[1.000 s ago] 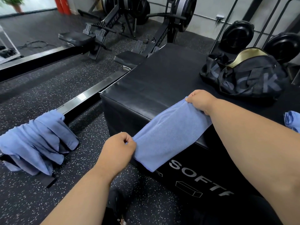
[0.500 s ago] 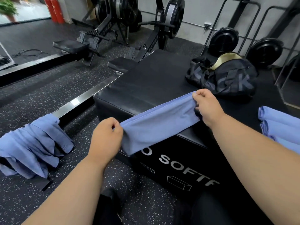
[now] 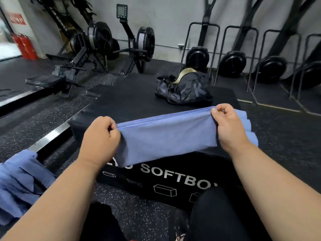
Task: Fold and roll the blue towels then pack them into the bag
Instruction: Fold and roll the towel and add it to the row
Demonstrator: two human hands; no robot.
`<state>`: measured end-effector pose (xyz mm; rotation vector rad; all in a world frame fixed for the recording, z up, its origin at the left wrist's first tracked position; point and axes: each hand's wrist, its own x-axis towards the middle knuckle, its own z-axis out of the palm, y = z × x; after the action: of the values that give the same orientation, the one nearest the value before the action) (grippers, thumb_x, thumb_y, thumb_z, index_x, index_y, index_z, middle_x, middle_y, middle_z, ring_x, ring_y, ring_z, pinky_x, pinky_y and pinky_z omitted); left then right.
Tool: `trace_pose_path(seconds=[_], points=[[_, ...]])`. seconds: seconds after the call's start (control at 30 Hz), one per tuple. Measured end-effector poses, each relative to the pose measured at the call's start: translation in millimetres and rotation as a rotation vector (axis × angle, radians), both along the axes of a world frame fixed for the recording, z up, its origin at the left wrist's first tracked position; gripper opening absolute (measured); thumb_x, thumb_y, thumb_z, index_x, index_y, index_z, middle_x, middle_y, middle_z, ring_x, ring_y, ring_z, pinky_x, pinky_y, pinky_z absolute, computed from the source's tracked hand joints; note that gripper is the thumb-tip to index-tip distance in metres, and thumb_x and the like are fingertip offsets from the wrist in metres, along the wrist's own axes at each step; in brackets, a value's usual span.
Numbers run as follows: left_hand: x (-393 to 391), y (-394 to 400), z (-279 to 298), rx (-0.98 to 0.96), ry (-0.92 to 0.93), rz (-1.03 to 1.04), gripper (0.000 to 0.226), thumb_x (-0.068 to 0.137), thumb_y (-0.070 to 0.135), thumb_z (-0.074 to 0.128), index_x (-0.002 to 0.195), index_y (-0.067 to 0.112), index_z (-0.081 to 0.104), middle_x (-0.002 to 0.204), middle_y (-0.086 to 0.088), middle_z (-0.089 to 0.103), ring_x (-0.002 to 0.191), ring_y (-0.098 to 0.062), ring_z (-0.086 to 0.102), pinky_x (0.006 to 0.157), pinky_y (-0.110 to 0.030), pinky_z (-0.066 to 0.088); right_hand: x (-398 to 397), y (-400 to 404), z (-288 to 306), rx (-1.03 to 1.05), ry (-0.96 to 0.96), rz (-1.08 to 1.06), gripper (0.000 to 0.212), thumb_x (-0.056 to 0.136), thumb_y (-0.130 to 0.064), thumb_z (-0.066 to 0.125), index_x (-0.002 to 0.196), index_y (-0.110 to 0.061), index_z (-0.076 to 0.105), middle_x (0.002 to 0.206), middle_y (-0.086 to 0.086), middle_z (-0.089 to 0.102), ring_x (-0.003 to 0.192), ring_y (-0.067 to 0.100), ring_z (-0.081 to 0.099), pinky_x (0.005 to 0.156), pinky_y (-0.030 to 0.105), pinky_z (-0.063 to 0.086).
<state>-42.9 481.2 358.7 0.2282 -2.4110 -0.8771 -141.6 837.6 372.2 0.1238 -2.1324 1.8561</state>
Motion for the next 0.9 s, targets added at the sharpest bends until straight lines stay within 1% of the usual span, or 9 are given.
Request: trace_pose_path(seconds=[0.07, 0.13, 0.27, 0.33, 0.43, 0.5, 0.7, 0.8, 0.9], points=[[0.3, 15.5, 5.0, -0.017, -0.031, -0.01, 0.019, 0.084, 0.006, 0.056, 0.072, 0.02, 0.051, 0.08, 0.002, 0.056, 0.072, -0.013, 0.053, 0.069, -0.036, 0.036, 10.5, 15.9, -0.4, -0.055, -0.016, -0.013, 0.013, 0.099, -0.039, 0.065, 0.09, -0.033, 0.059, 0.071, -0.017, 0.05, 0.069, 0.006, 0.044, 0.07, 0.031, 0.036], [-0.1, 27.4, 8.2, -0.058, -0.053, -0.011, 0.018, 0.084, 0.009, 0.057, 0.072, 0.021, 0.051, 0.081, 0.002, 0.057, 0.072, -0.014, 0.054, 0.069, -0.037, 0.038, 19.3, 30.5, -2.3, -0.061, -0.022, -0.021, 0.014, 0.099, -0.039, 0.064, 0.09, -0.031, 0.058, 0.069, -0.018, 0.049, 0.068, 0.006, 0.043, 0.069, 0.032, 0.035], [-3.0, 43.7, 10.9, -0.108, -0.078, -0.002, 0.017, 0.084, 0.009, 0.057, 0.072, 0.019, 0.051, 0.08, 0.002, 0.057, 0.073, -0.011, 0.053, 0.068, -0.037, 0.037, 29.9, 46.9, -11.4, -0.084, -0.016, -0.036, 0.012, 0.106, -0.025, 0.062, 0.095, -0.026, 0.057, 0.064, -0.022, 0.051, 0.064, 0.002, 0.042, 0.066, 0.027, 0.036], [-6.0, 51.2, 12.5, -0.133, -0.089, -0.002, 0.017, 0.084, 0.009, 0.057, 0.072, 0.019, 0.051, 0.078, 0.003, 0.057, 0.073, -0.01, 0.052, 0.066, -0.036, 0.035, 31.8, 53.8, -16.5, -0.102, -0.016, -0.047, 0.01, 0.107, -0.023, 0.062, 0.098, -0.024, 0.057, 0.066, -0.02, 0.051, 0.065, 0.003, 0.042, 0.065, 0.025, 0.036], [-12.8, 60.1, 12.6, -0.149, -0.113, 0.003, 0.017, 0.085, 0.01, 0.056, 0.073, 0.021, 0.05, 0.079, 0.005, 0.056, 0.073, -0.009, 0.052, 0.064, -0.034, 0.033, 30.8, 61.4, -25.6, -0.126, -0.025, -0.041, 0.011, 0.105, -0.027, 0.063, 0.096, -0.031, 0.059, 0.075, -0.013, 0.055, 0.072, 0.007, 0.046, 0.073, 0.03, 0.039], [-17.6, 64.7, 11.6, -0.167, -0.128, 0.012, 0.018, 0.085, 0.01, 0.056, 0.074, 0.021, 0.049, 0.08, 0.005, 0.055, 0.072, -0.009, 0.051, 0.065, -0.036, 0.034, 26.9, 65.0, -32.1, -0.14, -0.04, -0.04, 0.014, 0.105, -0.028, 0.064, 0.094, -0.035, 0.059, 0.077, -0.013, 0.056, 0.072, 0.006, 0.047, 0.075, 0.031, 0.039], [-35.5, 73.3, 18.1, -0.194, -0.108, 0.012, 0.022, 0.086, 0.008, 0.059, 0.075, 0.024, 0.048, 0.082, 0.006, 0.054, 0.078, -0.017, 0.048, 0.072, -0.037, 0.036, 7.0, 74.0, -33.5, -0.151, 0.011, -0.058, 0.012, 0.105, -0.021, 0.064, 0.097, -0.027, 0.058, 0.062, -0.026, 0.054, 0.06, -0.002, 0.047, 0.063, 0.017, 0.038], [-48.1, 73.0, 20.6, -0.191, -0.138, 0.04, 0.021, 0.086, 0.008, 0.058, 0.075, 0.024, 0.05, 0.082, 0.005, 0.056, 0.079, -0.02, 0.05, 0.071, -0.038, 0.036, -6.9, 73.3, -33.0, -0.185, -0.024, -0.021, 0.013, 0.102, -0.014, 0.068, 0.095, -0.022, 0.06, 0.062, -0.024, 0.058, 0.059, -0.004, 0.048, 0.064, 0.016, 0.04], [-57.7, 77.0, 25.0, -0.16, -0.169, 0.062, 0.019, 0.086, 0.008, 0.057, 0.075, 0.022, 0.051, 0.078, 0.004, 0.058, 0.073, -0.015, 0.053, 0.067, -0.039, 0.037, -19.0, 74.6, -30.6, -0.21, -0.039, -0.022, 0.012, 0.1, -0.014, 0.071, 0.095, -0.02, 0.062, 0.067, -0.019, 0.063, 0.063, -0.003, 0.052, 0.067, 0.016, 0.042]])
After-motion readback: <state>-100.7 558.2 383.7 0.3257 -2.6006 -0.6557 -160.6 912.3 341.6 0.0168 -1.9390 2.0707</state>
